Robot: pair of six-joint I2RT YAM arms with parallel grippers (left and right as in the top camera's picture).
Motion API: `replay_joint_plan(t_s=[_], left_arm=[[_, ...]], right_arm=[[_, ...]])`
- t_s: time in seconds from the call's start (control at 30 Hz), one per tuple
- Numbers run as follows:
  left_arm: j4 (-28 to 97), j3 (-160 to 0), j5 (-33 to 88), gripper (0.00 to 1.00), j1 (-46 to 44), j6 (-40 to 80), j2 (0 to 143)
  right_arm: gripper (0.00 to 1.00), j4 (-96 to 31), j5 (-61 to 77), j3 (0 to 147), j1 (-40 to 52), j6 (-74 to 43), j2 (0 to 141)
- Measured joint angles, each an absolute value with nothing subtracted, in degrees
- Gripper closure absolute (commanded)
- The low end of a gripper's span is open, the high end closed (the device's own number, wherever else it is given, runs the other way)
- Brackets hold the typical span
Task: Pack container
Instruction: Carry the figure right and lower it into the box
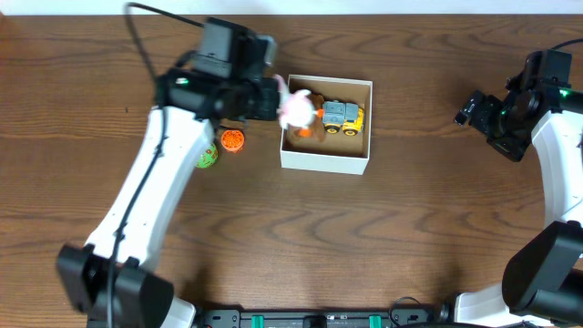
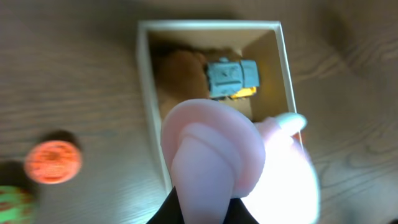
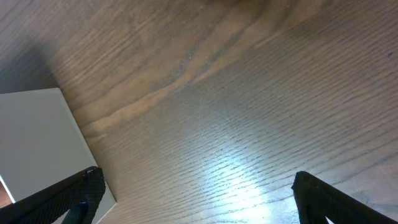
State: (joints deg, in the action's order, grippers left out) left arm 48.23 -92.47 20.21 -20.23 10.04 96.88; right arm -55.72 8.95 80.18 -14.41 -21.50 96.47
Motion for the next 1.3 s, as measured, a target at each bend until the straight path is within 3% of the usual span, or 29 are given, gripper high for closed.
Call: replay_joint_plan(t_s=[0.47, 0.6, 0.93, 1.3], left_arm=[[45.2, -91.6, 19.8, 0.89, -23.9, 26.3, 110.5], [46.9, -91.6, 18.1, 0.83, -24.5, 29.2, 110.7], [49.5, -91.6, 16.1, 0.58, -26.3, 31.7, 110.7], [49.5, -91.6, 16.4, 0.54, -26.4, 33.3, 110.7]], right_arm=[[0.01, -55.7, 9.0, 80.2, -14.4, -21.5, 96.5], [0.01, -55.7, 9.0, 80.2, -14.4, -21.5, 96.5], [0.01, -55.7, 9.0, 80.2, -14.4, -21.5, 96.5], [0.01, -55.7, 9.0, 80.2, -14.4, -21.5, 96.5]])
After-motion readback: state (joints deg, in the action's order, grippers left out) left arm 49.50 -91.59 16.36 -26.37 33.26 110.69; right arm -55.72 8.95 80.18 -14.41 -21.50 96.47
